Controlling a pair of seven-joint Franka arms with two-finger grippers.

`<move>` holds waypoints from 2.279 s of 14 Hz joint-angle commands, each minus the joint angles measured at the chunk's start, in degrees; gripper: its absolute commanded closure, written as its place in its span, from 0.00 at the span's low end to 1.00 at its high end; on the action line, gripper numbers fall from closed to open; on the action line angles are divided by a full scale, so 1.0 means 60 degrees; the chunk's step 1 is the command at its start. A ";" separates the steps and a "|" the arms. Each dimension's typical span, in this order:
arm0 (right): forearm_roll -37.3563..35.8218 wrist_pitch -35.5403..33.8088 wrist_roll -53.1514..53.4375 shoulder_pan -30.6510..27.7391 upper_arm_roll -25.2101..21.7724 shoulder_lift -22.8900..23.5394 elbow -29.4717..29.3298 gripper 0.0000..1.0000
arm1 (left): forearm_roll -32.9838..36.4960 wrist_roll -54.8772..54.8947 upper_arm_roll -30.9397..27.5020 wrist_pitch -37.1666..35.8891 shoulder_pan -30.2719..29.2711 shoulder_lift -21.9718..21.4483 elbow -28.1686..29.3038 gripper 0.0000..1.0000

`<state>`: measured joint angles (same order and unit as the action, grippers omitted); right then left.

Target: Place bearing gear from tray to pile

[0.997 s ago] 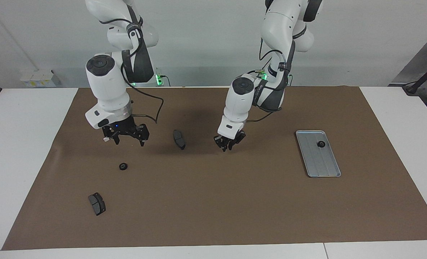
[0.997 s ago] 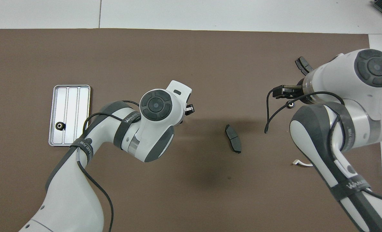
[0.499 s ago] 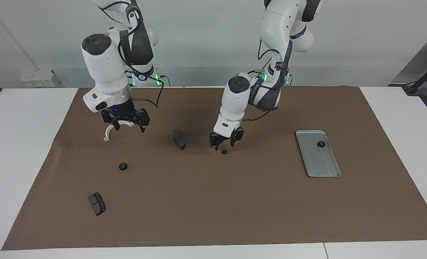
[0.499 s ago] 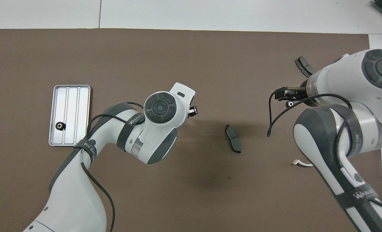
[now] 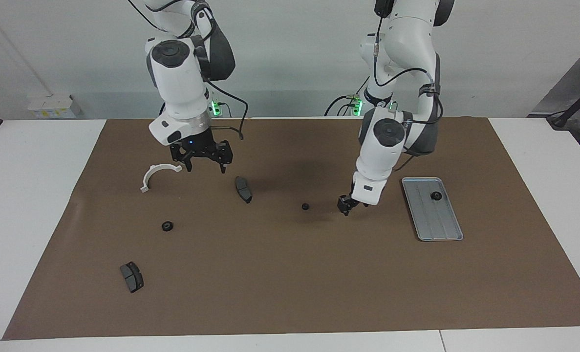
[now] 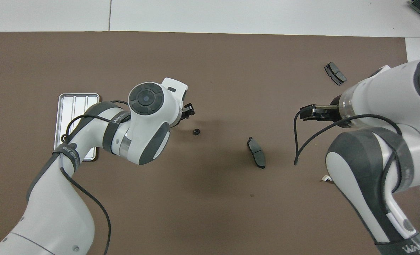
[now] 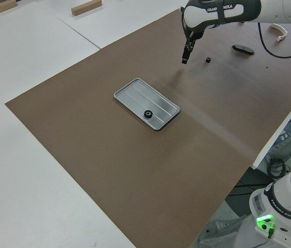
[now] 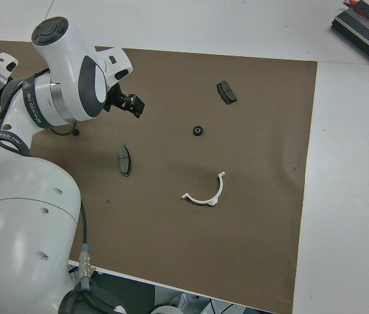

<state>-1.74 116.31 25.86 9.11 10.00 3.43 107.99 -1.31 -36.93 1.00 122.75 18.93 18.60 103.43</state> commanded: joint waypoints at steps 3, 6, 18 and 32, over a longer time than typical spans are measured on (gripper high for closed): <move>-0.0003 0.0844 0.1634 0.1203 0.0032 0.1373 -0.0767 0.00 | -0.0016 0.3378 0.0083 -0.0273 -0.1847 -0.1194 0.1246 0.23; -0.0629 0.0917 0.2822 0.1951 0.0032 0.2647 -0.2027 0.00 | -0.0002 0.5080 0.0083 -0.0126 -0.2844 -0.1517 0.1905 0.26; -0.1656 0.2101 0.4215 0.3549 -0.0011 0.5140 -0.3276 0.09 | 0.0057 0.6404 0.0083 0.3445 -0.4107 -0.2558 0.5290 0.25; -0.2215 0.3261 0.4478 0.3388 -0.0026 0.5170 -0.2382 0.48 | 0.0042 0.5557 0.0097 0.4633 -0.3903 -0.2178 0.5321 0.42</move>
<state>-13.17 134.49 50.56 29.95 9.27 34.64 92.85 -1.28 -0.57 1.31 147.43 -5.04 5.27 134.31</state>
